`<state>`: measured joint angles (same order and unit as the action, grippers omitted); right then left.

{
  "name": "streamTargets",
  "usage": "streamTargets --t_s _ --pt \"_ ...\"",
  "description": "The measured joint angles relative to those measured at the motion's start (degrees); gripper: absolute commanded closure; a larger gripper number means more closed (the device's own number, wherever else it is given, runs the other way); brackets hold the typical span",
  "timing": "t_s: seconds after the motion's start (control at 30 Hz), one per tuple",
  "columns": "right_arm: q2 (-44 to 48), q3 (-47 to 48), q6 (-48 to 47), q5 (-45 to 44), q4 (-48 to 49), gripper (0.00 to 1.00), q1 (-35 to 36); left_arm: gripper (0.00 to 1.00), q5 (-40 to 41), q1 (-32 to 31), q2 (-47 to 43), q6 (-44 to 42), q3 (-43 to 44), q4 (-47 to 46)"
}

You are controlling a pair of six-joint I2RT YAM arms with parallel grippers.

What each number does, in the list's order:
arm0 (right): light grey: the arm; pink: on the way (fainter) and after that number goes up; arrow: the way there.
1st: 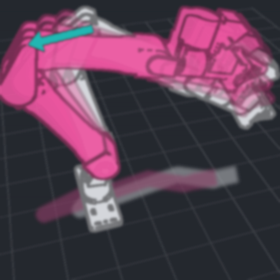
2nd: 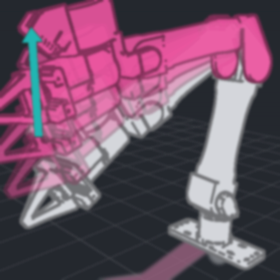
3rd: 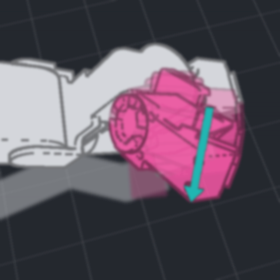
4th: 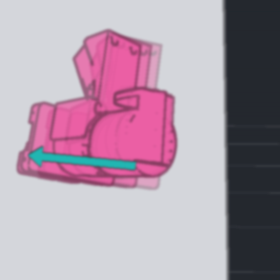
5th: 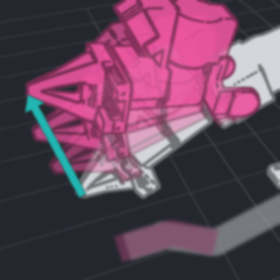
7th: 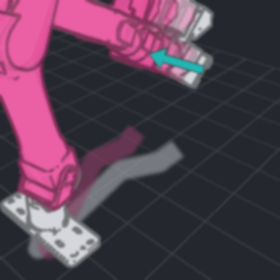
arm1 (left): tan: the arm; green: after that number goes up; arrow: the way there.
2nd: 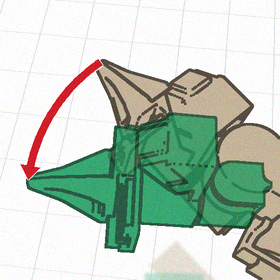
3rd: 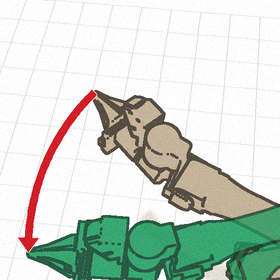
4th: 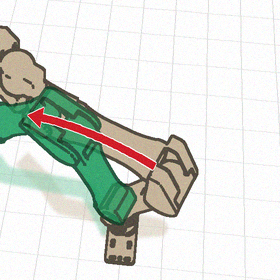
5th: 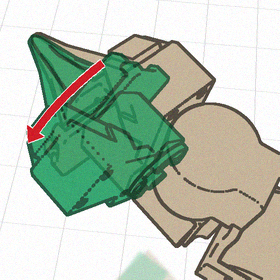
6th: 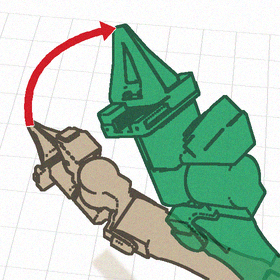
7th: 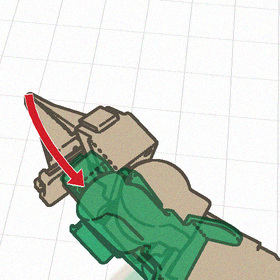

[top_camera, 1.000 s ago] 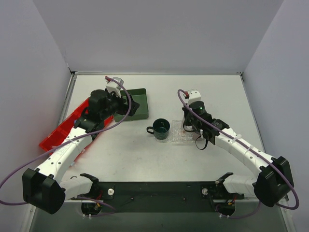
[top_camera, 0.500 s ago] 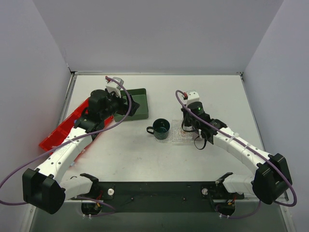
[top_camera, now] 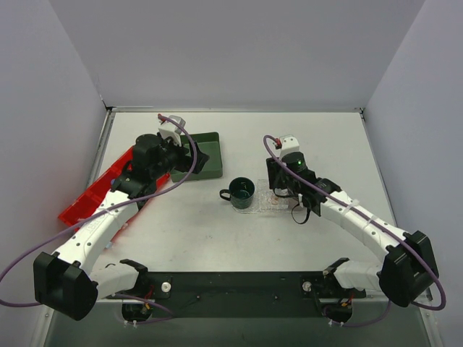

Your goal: Prepare toiletry sets of a toothbrush and toothpaste on the tray

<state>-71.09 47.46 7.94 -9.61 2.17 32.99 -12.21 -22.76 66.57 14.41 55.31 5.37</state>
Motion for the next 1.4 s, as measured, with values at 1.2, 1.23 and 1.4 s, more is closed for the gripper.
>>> streamTargets --t_s 1.2,1.23,1.4 --pt "31.3 1.9 2.9 1.2 -17.9 0.37 0.0 0.54 22.6 35.3 5.4 13.8 -8.9 16.8" --pt "31.6 1.8 2.9 1.3 -17.9 0.37 0.0 0.54 22.4 35.9 6.6 14.0 -8.9 16.8" --pt "32.7 1.7 2.6 1.4 -18.0 0.37 0.0 0.55 22.0 38.9 8.7 15.2 -8.9 17.1"
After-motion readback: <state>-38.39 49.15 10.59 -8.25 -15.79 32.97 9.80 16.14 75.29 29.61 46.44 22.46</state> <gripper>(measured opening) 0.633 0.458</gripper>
